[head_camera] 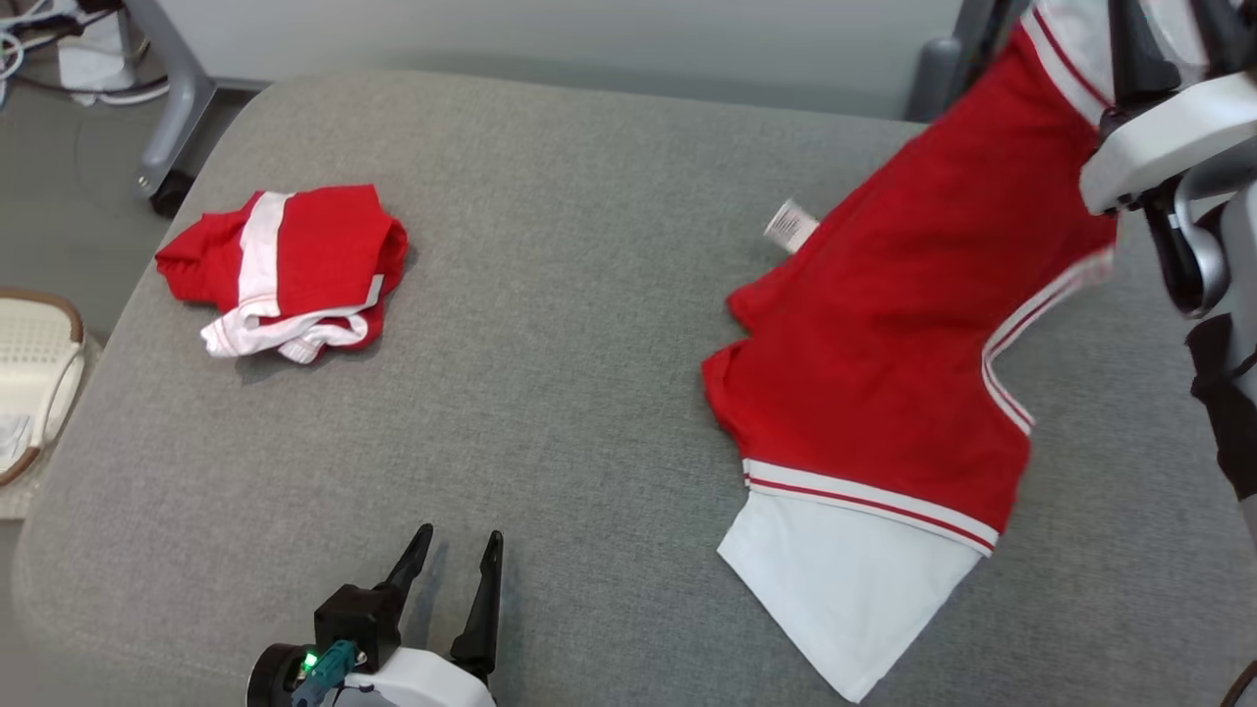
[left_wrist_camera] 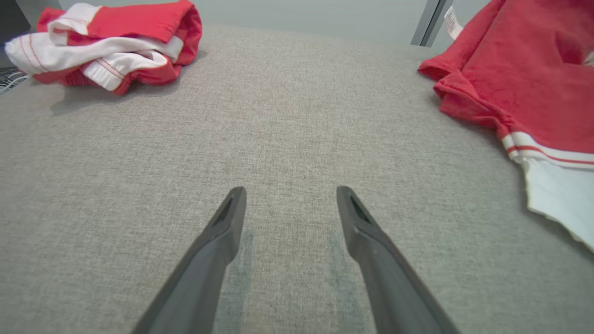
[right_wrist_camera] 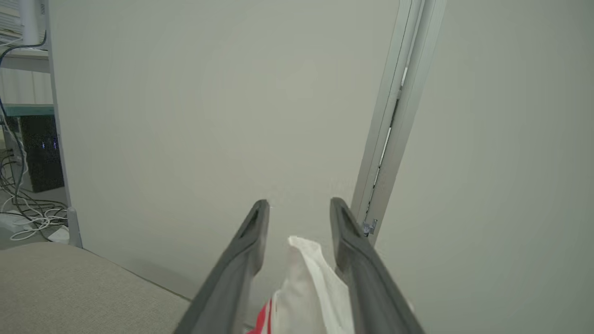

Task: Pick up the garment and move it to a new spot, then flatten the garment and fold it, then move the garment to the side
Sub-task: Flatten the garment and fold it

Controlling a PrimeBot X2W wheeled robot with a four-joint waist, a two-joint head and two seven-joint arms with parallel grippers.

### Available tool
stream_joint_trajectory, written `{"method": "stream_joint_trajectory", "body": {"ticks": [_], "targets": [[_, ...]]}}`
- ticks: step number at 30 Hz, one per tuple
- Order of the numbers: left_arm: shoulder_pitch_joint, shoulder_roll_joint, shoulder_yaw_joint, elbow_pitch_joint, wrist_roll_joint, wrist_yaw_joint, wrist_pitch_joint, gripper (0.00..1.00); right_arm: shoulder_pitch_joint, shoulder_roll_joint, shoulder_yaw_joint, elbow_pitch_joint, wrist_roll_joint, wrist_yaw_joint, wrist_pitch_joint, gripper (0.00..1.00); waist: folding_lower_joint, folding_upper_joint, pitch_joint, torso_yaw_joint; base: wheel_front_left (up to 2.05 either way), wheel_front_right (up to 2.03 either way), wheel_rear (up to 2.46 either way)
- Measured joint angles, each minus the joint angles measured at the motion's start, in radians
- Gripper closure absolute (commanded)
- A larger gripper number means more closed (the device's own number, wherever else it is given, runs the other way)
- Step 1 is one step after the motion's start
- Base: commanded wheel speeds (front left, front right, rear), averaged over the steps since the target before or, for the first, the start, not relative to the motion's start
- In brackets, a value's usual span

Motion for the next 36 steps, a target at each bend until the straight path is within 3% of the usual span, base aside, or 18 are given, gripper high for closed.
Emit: {"method": "stream_joint_trajectory", "body": {"ticks": [6, 17, 27, 36], "targets": [[-0.002, 0.0, 0.008, -0.001, -0.004, 0.01, 0.0, 0.0, 0.029, 0.034, -0.041, 0.014, 0.003, 0.0, 0.0, 0.0, 0.0, 0.0, 0.026, 0.007, 0.0, 0.0, 0.0], [0.006, 0.0, 0.041, 0.006, 0.032, 0.007, 0.0, 0.0, 0.328, 0.112, -0.011, -0.108, 0.064, 0.0, 0.0, 0.0, 0.0, 0.0, -0.045, -0.087, 0.0, 0.0, 0.0], [0.045, 0.0, 0.082, 0.02, 0.047, -0.002, 0.0, 0.0, 0.615, 0.159, 0.147, -0.156, 0.13, 0.0, 0.0, 0.0, 0.0, 0.0, -0.125, -0.163, 0.0, 0.0, 0.0], [0.068, 0.0, 0.082, 0.024, 0.047, -0.008, 0.0, 0.0, 0.746, 0.177, 0.277, -0.149, 0.192, 0.0, 0.0, 0.0, 0.0, 0.0, -0.137, -0.163, 0.0, 0.0, 0.0]]}}
